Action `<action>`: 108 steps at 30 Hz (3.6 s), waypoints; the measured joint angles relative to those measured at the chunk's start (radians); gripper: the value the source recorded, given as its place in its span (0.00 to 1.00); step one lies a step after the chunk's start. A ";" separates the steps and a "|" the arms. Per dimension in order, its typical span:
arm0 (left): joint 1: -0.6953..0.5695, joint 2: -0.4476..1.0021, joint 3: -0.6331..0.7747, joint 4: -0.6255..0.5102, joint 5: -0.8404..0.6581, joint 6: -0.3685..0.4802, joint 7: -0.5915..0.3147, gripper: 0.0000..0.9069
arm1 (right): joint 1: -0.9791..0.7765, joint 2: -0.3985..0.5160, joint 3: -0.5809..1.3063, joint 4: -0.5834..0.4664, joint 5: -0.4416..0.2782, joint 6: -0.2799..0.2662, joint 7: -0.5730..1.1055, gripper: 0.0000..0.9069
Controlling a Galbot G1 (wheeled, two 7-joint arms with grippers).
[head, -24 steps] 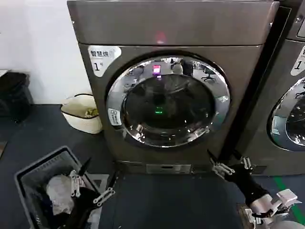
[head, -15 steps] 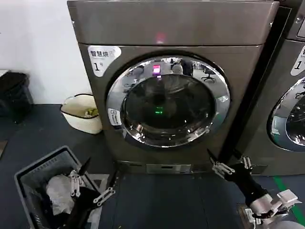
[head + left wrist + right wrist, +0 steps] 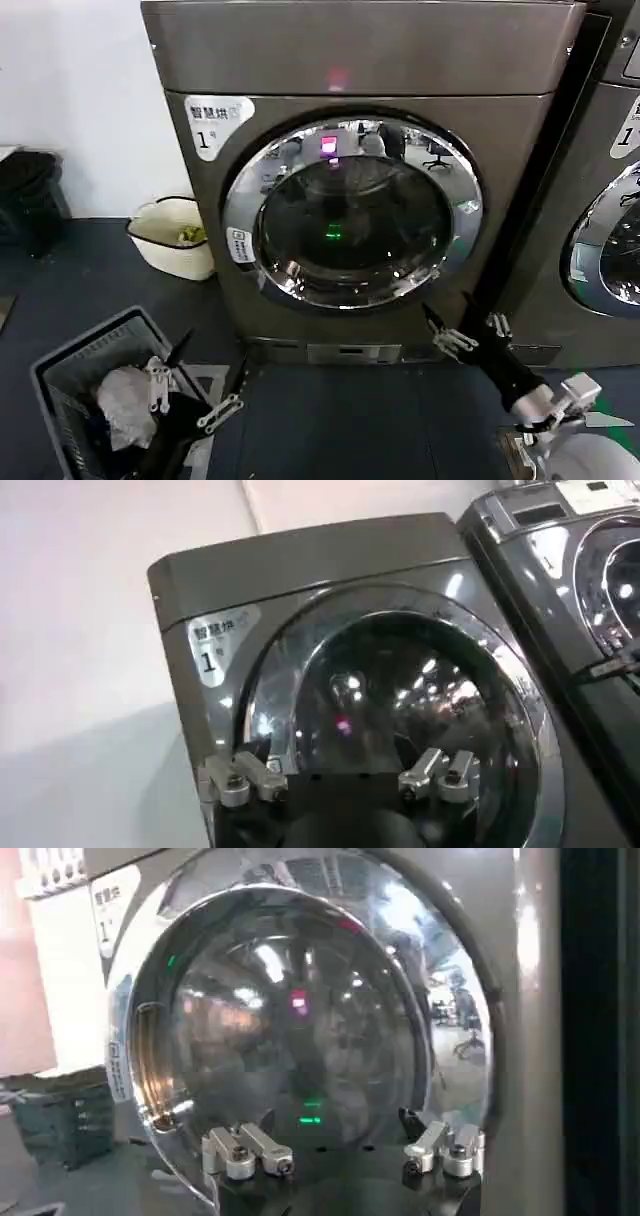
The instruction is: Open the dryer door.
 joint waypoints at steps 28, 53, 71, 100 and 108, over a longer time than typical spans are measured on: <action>0.018 -0.026 -0.005 -0.022 0.013 0.003 0.023 1.00 | 0.333 -0.096 -0.306 -0.157 0.045 0.008 0.003 1.00; 0.033 -0.052 -0.005 -0.025 0.016 -0.012 0.029 1.00 | 0.571 -0.041 -0.524 -0.293 0.046 0.008 0.025 1.00; 0.033 -0.067 -0.008 -0.025 0.021 -0.015 0.031 1.00 | 0.666 0.016 -0.625 -0.356 0.039 0.002 0.047 1.00; 0.029 -0.076 -0.011 -0.023 0.026 -0.018 0.032 1.00 | 0.741 0.124 -0.743 -0.423 0.004 -0.006 0.124 1.00; 0.029 -0.078 -0.011 -0.023 0.027 -0.019 0.032 1.00 | 0.761 0.160 -0.765 -0.453 -0.007 -0.007 0.134 1.00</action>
